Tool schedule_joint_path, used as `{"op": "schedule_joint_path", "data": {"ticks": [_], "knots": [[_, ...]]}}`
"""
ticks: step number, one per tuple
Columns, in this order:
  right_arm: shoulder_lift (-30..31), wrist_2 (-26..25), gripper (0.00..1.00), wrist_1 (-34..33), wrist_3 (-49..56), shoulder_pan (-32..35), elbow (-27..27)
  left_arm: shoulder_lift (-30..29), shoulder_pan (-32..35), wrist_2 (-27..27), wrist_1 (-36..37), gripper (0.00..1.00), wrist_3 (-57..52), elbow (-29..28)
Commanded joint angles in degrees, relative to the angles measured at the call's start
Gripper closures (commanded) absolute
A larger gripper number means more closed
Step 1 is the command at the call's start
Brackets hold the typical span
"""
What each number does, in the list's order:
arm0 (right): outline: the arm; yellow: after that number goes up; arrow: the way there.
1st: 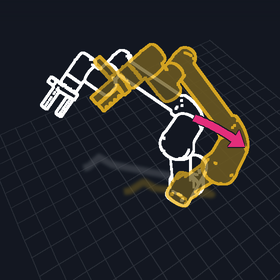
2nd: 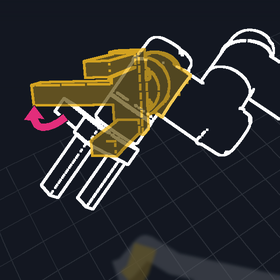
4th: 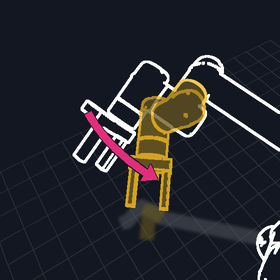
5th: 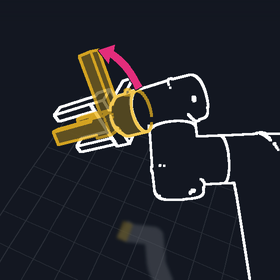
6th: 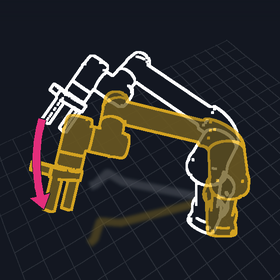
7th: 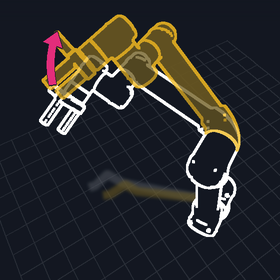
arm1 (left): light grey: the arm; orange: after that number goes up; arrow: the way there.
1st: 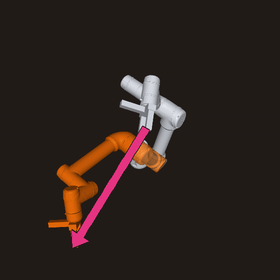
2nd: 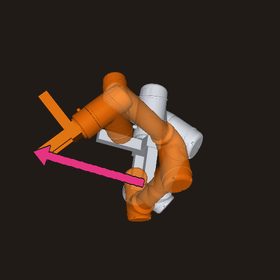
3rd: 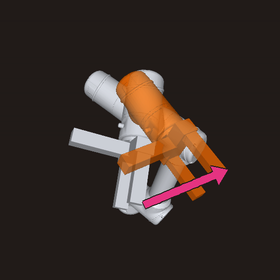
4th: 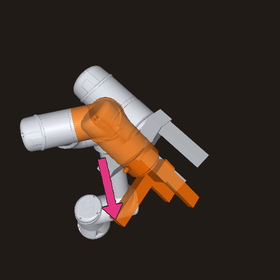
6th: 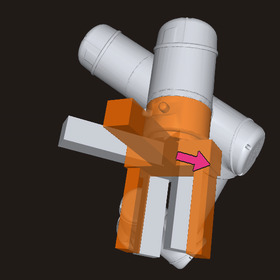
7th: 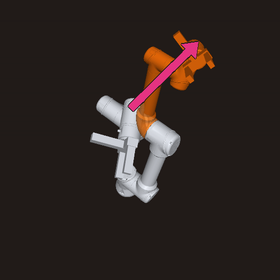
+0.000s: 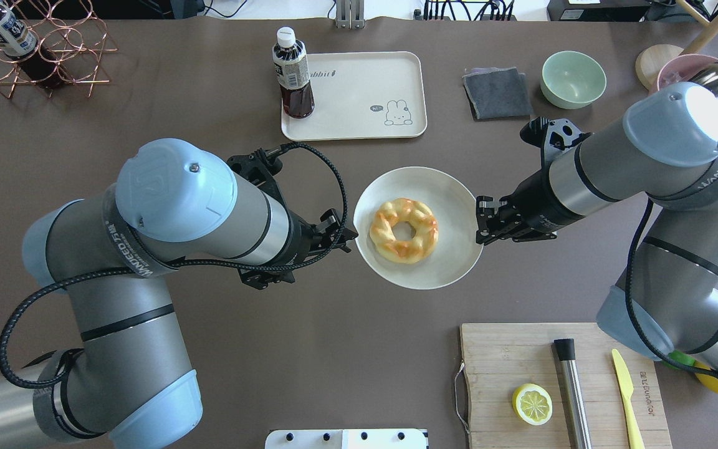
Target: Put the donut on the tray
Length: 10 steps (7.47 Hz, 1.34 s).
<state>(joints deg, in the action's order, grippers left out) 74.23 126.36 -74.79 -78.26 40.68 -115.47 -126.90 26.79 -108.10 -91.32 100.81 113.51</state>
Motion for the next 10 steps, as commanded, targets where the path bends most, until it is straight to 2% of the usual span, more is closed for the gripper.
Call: {"op": "schedule_joint_path", "data": {"ticks": [1, 4, 6, 8, 9, 10], "knots": [[-4.68, -0.41, 1.0, -0.09, -5.13, 3.61, 8.29, 2.45, 0.81, 0.0, 0.0, 0.02, 0.0, 1.97], [-16.9, -0.59, 1.0, -0.44, -6.29, 7.47, 26.56, 6.31, 0.81, 0.0, 0.79, 0.03, 0.0, 6.71], [-26.72, -0.41, 1.0, -0.09, -18.17, 9.06, 40.52, 6.41, 0.64, 0.0, 0.79, 0.02, 0.0, 6.9], [-33.51, -2.24, 1.0, 1.22, -19.21, 9.07, 50.47, 6.67, 0.55, 0.08, 0.79, 0.03, 0.0, 6.81], [-34.67, -2.34, 1.0, 3.23, -21.21, 9.24, 53.22, 6.67, 0.55, 0.0, 0.88, 0.03, 0.0, 6.9], [-37.2, -4.26, 1.0, 5.6, -27.58, 8.38, 57.16, 6.76, 0.55, 0.0, 0.88, 0.03, 0.0, 6.9]]}}
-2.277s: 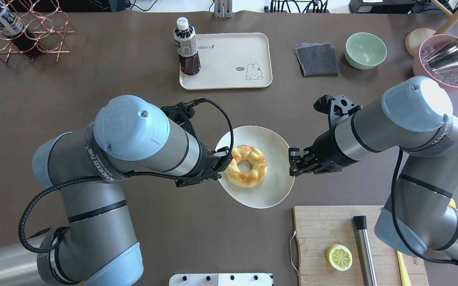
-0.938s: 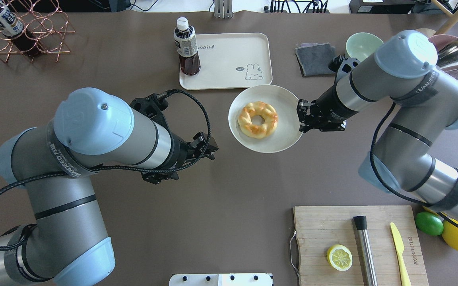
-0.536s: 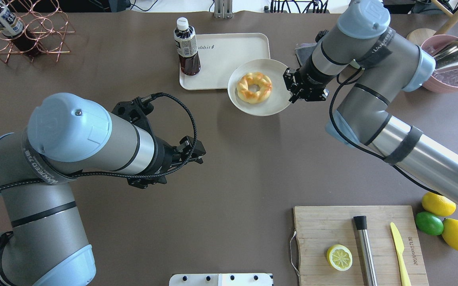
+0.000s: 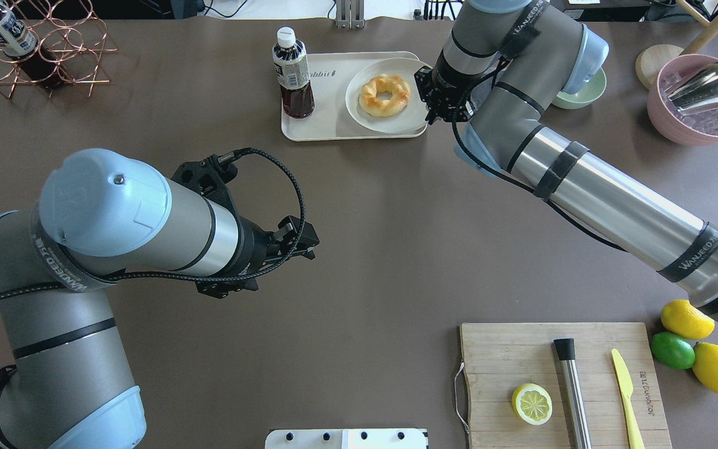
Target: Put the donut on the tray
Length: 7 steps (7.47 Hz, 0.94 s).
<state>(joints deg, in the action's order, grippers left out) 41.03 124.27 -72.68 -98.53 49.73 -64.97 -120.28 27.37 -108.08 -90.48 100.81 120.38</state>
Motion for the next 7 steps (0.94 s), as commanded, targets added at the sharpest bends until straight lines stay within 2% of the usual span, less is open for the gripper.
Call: {"op": "schedule_joint_path", "data": {"ticks": [1, 3, 6, 7], "knots": [[-6.46, -5.41, 1.0, 7.95, -13.12, -1.99, 11.22, 0.65, 0.22, -0.03, 0.04, 0.03, 0.0, 0.21], [-7.54, -5.62, 1.0, 9.92, -15.28, -2.44, 13.2, 3.28, 0.49, -0.03, 3.09, 0.03, -0.61, 3.53], [-7.8, -7.29, 1.0, 11.67, -17.57, -3.59, 13.29, 3.9, 2.76, -0.12, 16.44, 0.03, -8.41, 8.46], [-7.72, -8.59, 0.6, 12.29, -17.58, -3.76, 13.37, 5.74, 3.9, -0.12, 17.17, 0.03, -10.79, 9.78]]}}
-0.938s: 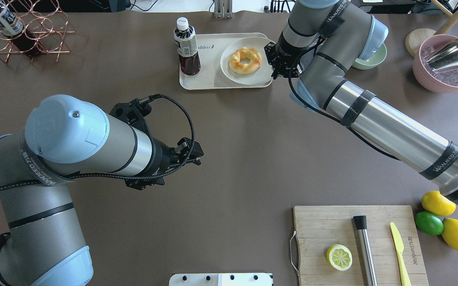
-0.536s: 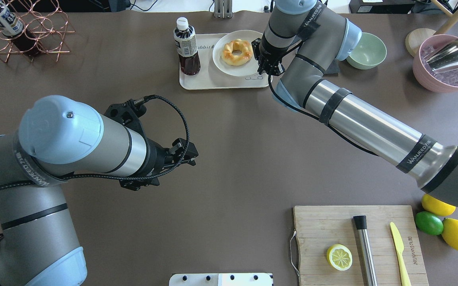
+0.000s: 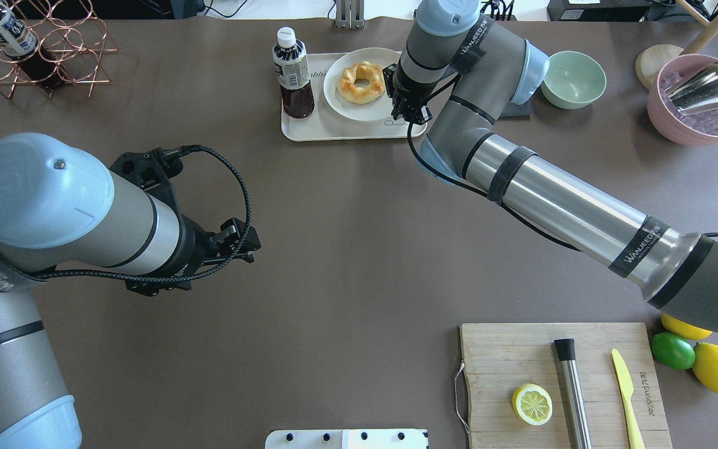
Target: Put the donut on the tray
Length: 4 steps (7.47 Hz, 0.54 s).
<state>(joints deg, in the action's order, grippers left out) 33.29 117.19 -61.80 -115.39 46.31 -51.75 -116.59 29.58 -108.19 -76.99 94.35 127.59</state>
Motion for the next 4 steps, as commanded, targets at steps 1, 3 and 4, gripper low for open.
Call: {"op": "schedule_joint_path", "data": {"ticks": [1, 3, 4], "knots": [[0.2, -1.78, 0.01, 1.42, -0.28, -0.26, 0.07, 3.8, 2.75, -0.01, 3.69, 0.03, -7.57, 3.1], [1.94, -0.83, 0.0, 0.98, 3.4, 1.49, -3.6, 6.27, 6.0, -0.44, 3.69, 0.03, -17.56, 3.54], [7.87, 0.57, 0.0, 0.8, 7.07, 2.72, -10.33, 6.89, 7.41, -0.62, 3.78, 0.03, -23.01, 3.54]]}}
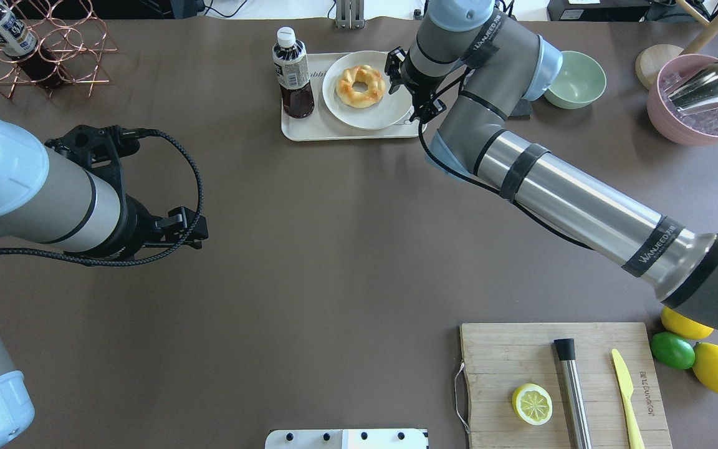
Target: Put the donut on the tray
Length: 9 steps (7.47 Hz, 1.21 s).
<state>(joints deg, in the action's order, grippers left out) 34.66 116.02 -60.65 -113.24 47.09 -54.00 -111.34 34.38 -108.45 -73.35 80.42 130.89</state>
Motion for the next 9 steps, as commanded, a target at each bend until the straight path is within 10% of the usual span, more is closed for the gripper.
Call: {"op": "schedule_joint_path", "data": {"ticks": [1, 9], "knots": [[13.35, 6.28, 0.0, -0.34, 12.7, 4.39, -14.31, 3.65, 4.19, -1.23, -0.03, 0.03, -16.01, 0.42], [52.58, 22.93, 0.0, -0.34, 57.01, 26.1, -38.01, 18.42, 27.11, -15.64, -7.41, 0.03, -61.46, -7.29]]}}
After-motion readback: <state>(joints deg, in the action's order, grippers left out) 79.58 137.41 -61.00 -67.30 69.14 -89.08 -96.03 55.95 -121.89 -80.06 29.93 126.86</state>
